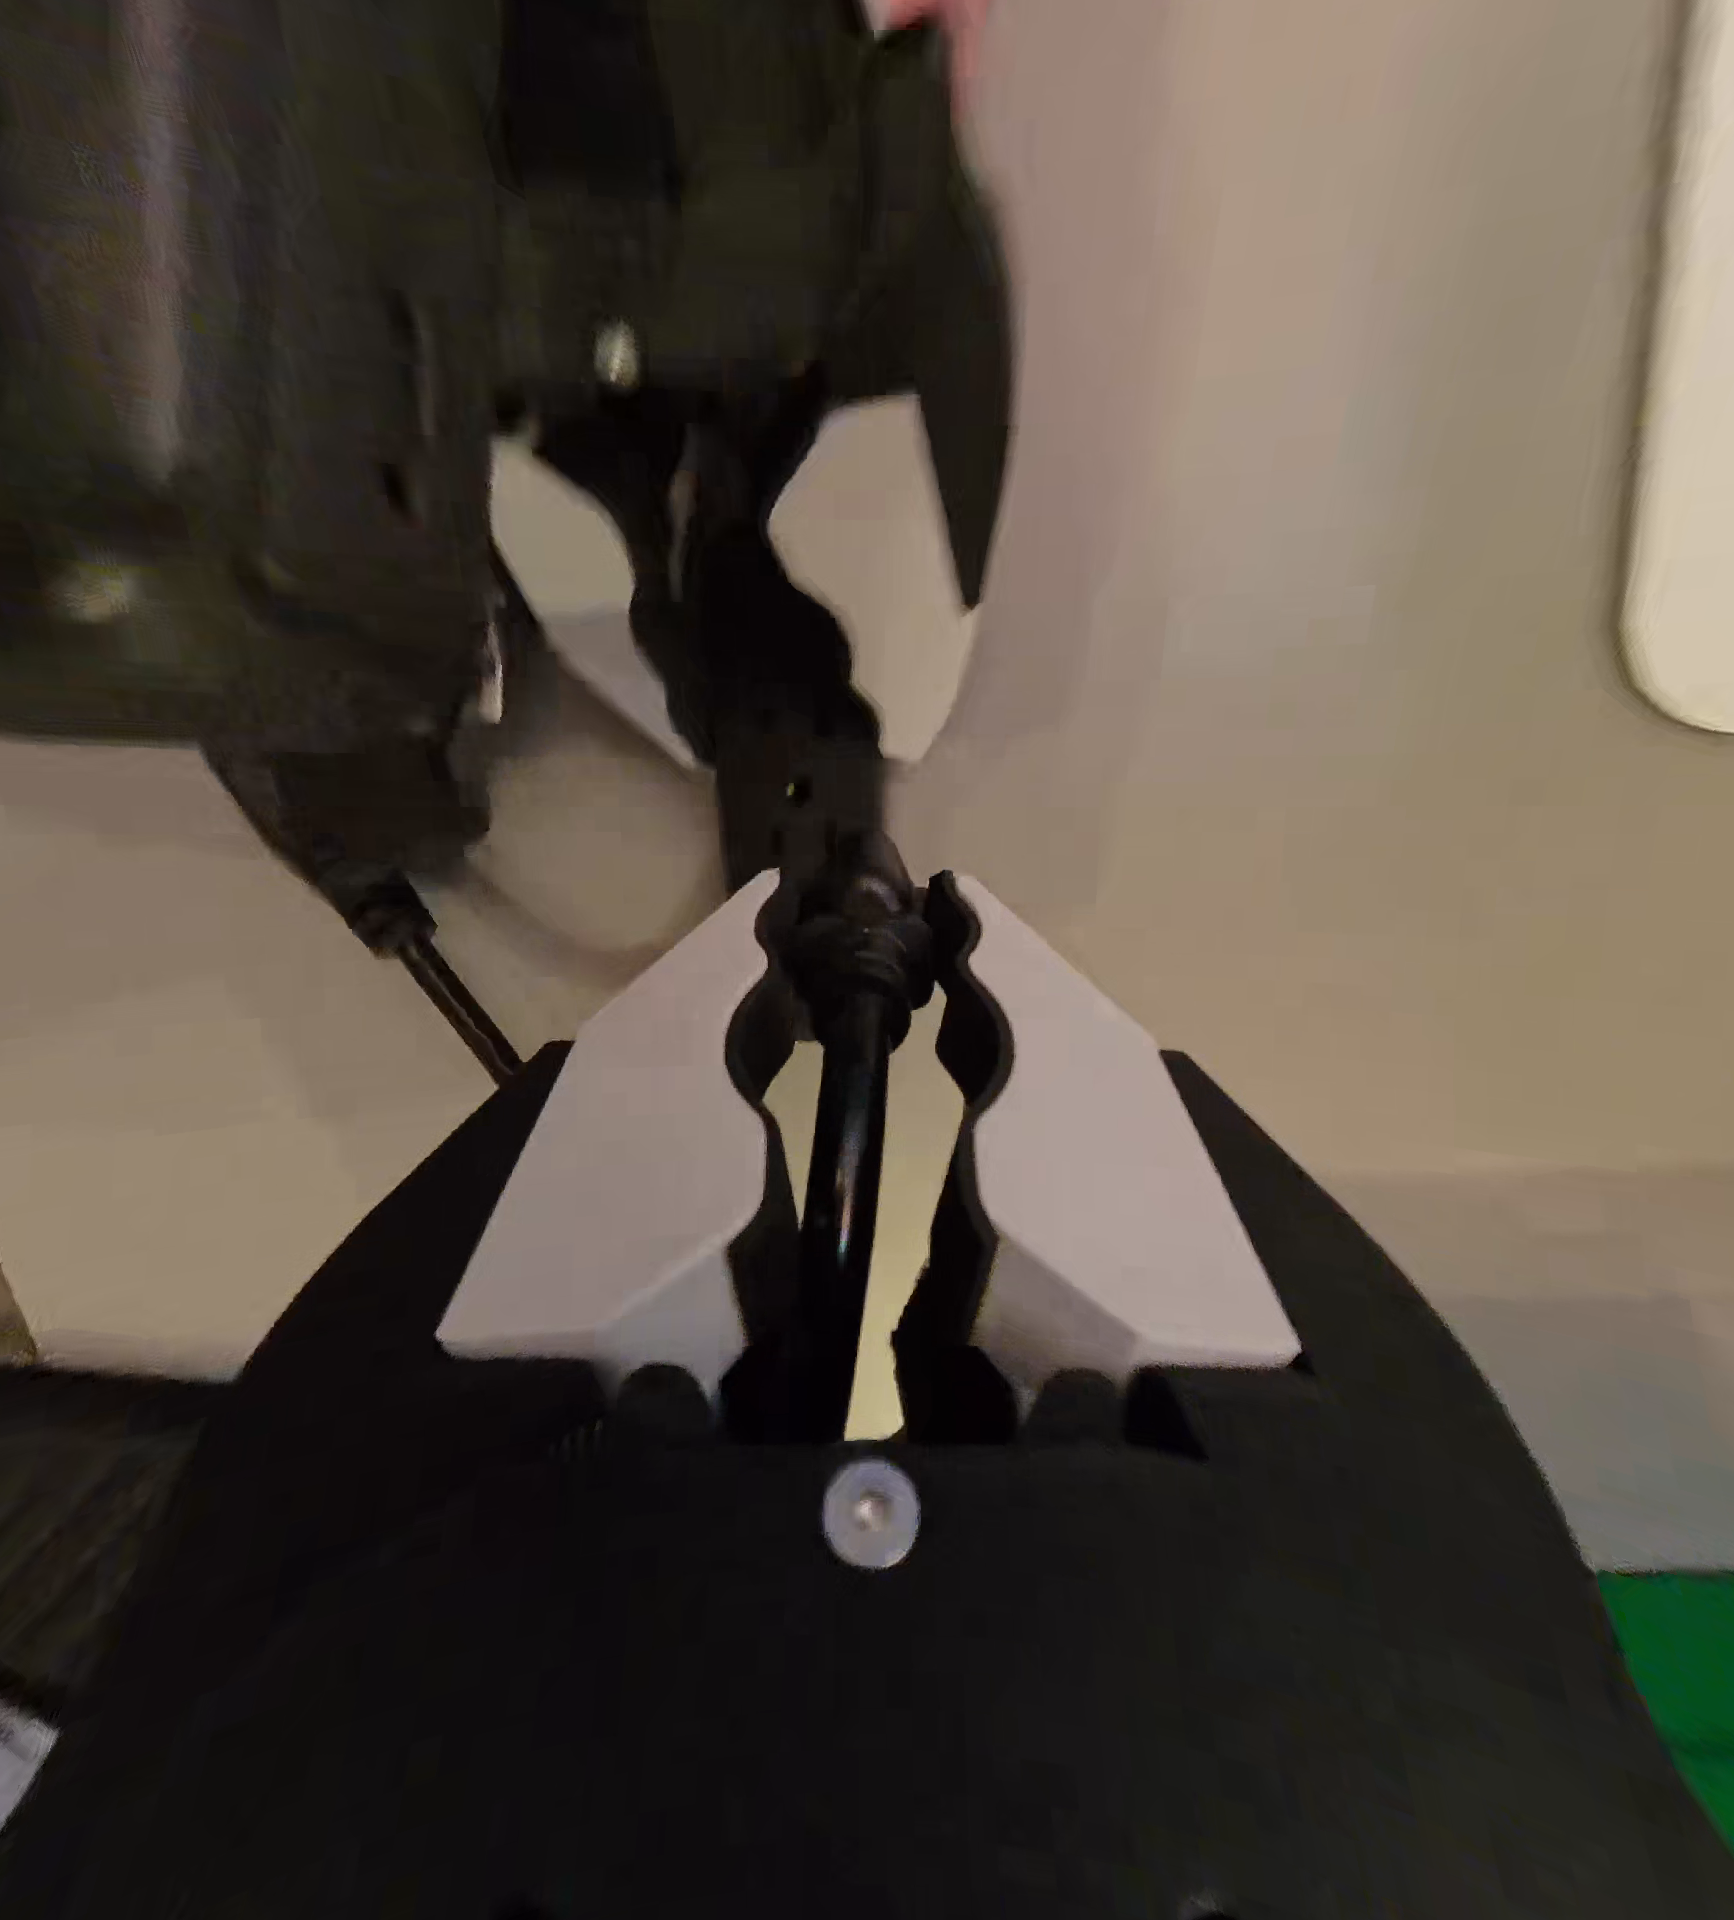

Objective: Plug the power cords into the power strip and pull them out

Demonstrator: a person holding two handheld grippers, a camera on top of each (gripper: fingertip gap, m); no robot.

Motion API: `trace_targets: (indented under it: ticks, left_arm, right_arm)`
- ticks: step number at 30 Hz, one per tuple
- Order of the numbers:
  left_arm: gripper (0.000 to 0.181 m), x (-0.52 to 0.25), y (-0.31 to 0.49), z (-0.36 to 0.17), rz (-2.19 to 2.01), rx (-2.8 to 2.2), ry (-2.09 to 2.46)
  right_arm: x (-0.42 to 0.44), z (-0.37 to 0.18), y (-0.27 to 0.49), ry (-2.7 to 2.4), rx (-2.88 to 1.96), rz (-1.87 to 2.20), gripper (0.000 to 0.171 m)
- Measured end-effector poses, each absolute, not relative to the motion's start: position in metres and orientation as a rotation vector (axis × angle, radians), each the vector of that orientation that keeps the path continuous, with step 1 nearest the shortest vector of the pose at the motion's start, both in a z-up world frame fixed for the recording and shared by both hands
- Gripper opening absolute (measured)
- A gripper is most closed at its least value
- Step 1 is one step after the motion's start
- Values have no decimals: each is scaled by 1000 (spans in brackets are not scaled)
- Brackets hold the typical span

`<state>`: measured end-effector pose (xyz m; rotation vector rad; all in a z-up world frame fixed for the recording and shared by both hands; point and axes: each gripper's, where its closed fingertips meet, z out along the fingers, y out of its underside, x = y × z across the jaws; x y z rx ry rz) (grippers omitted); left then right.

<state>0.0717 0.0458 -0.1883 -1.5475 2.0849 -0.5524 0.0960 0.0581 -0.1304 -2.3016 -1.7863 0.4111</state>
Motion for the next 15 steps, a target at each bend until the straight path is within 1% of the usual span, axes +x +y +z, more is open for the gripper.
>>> trace_targets:
  ticks: [3, 6, 10, 15]
  left_arm:
    - [46, 72, 46, -188, -542, -1563, 2087]
    - [46, 72, 46, -188, -539, -1585, 2082]
    - [45, 71, 47, -188, -532, -1627, 2055]
    - [45, 66, 47, -187, -506, -1683, 2032]
  right_arm:
    - [101, -123, 54, -1841, -2276, 310, 21]
    - [100, -112, 49, -1694, -2290, 463, 21]
    - [95, -68, 50, -1458, -2169, 709, 21]
    - [108, -51, 42, -1313, -2111, 794, 22]
